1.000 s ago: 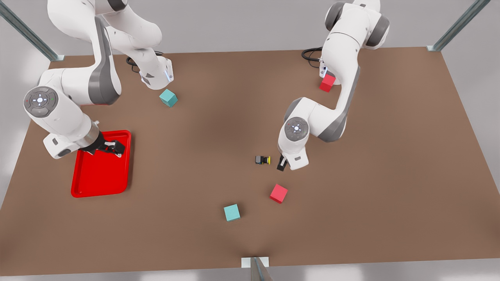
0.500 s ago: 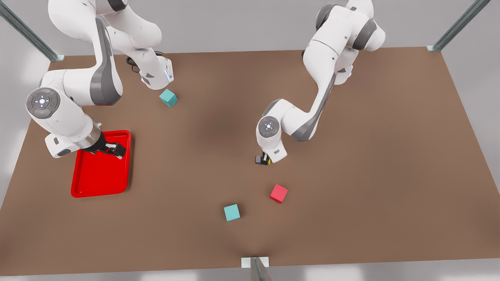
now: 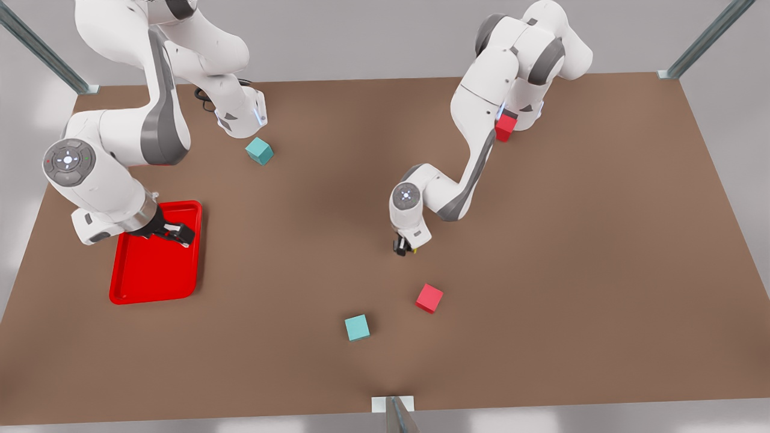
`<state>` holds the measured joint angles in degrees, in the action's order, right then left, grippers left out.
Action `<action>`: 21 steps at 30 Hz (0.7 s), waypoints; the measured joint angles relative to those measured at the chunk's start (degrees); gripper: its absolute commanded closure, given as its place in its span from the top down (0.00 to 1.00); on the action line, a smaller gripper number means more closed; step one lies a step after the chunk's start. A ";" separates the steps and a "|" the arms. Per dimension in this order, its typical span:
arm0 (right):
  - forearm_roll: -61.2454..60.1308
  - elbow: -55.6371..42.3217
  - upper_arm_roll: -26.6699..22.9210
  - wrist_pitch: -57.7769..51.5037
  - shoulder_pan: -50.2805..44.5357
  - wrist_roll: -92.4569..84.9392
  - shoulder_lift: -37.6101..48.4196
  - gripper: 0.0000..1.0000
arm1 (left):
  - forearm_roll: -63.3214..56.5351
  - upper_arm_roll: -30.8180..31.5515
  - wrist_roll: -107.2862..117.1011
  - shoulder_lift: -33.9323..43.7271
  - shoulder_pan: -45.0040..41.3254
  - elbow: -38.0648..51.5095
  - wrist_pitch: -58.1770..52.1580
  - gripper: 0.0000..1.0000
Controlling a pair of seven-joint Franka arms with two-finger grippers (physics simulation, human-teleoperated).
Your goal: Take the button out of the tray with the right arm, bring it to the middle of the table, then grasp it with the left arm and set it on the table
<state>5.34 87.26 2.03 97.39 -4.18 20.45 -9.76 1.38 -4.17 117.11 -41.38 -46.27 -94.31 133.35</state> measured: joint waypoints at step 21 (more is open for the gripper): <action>-0.76 -4.63 1.72 0.73 -0.04 -2.62 -4.58 1.00 | -0.14 0.07 1.50 -2.67 0.83 0.53 7.07 1.00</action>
<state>4.58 82.63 3.75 98.12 -4.22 17.83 -14.34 1.24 -4.10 118.61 -44.05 -45.44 -93.78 140.42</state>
